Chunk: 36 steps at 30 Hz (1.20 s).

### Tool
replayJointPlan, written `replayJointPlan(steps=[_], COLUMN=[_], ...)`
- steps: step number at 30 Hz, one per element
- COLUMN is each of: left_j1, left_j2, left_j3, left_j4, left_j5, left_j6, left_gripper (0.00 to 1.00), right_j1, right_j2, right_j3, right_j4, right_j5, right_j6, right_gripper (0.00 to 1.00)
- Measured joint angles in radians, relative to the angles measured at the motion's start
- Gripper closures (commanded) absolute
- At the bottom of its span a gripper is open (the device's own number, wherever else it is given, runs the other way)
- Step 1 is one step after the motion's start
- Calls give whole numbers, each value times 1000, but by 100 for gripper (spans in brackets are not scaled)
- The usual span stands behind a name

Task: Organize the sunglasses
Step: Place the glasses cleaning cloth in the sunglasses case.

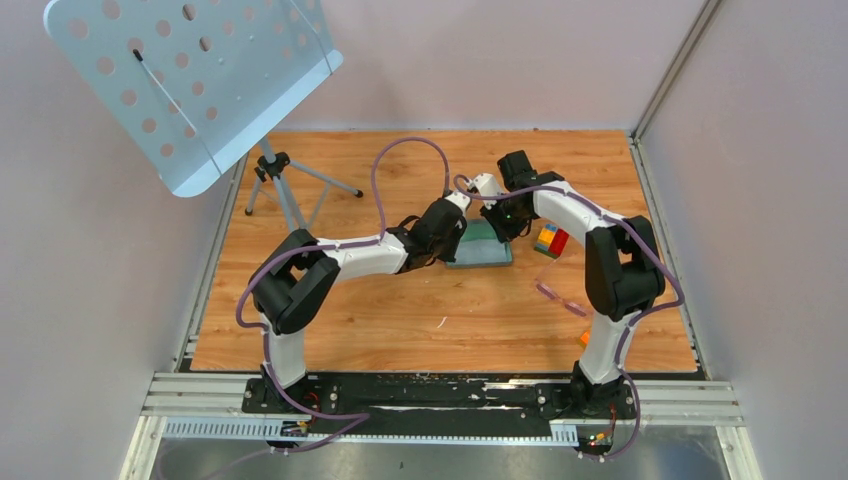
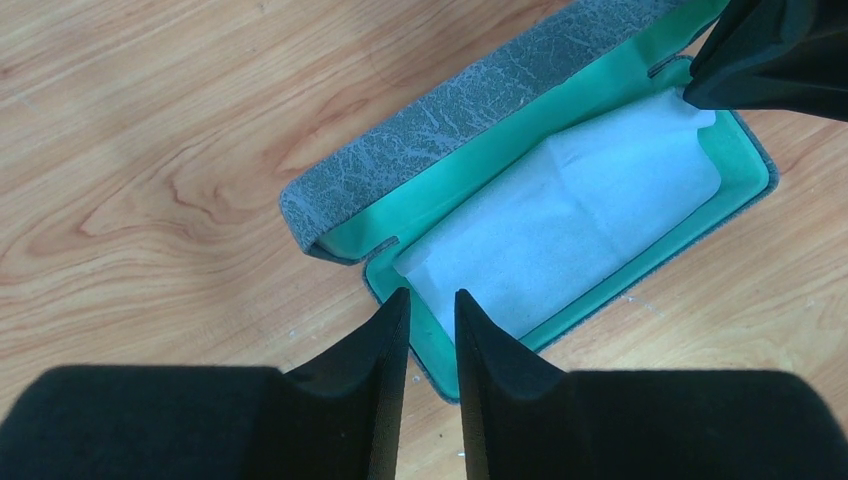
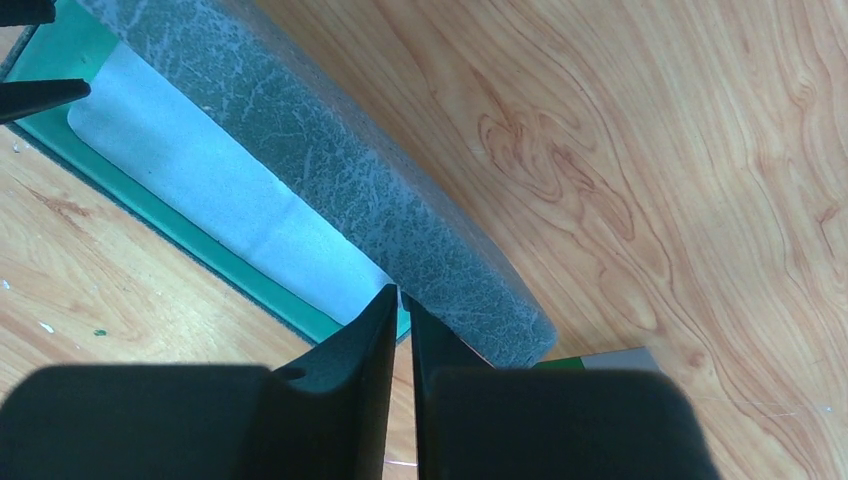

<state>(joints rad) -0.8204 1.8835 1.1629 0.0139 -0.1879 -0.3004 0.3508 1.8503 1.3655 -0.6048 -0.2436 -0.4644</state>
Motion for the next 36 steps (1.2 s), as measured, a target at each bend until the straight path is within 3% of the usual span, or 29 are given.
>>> replayJointPlan(steps=[8, 23, 36], left_j1=[0, -11, -83], left_j2=[-5, -120, -391], left_j3=[-2, -111, -301], left_j4=[-3, 18, 30], left_j5=[0, 29, 39], left_j6=[-11, -69, -77], left_gripper=[70, 67, 62], right_j1=[0, 0, -61], right_j2=[-32, -253, -721], right_j3=[-11, -148, -424], right_j4=[-1, -35, -185], right_j5=[-1, -37, 30], right_j6=[24, 48, -80], right_gripper=[82, 78, 56])
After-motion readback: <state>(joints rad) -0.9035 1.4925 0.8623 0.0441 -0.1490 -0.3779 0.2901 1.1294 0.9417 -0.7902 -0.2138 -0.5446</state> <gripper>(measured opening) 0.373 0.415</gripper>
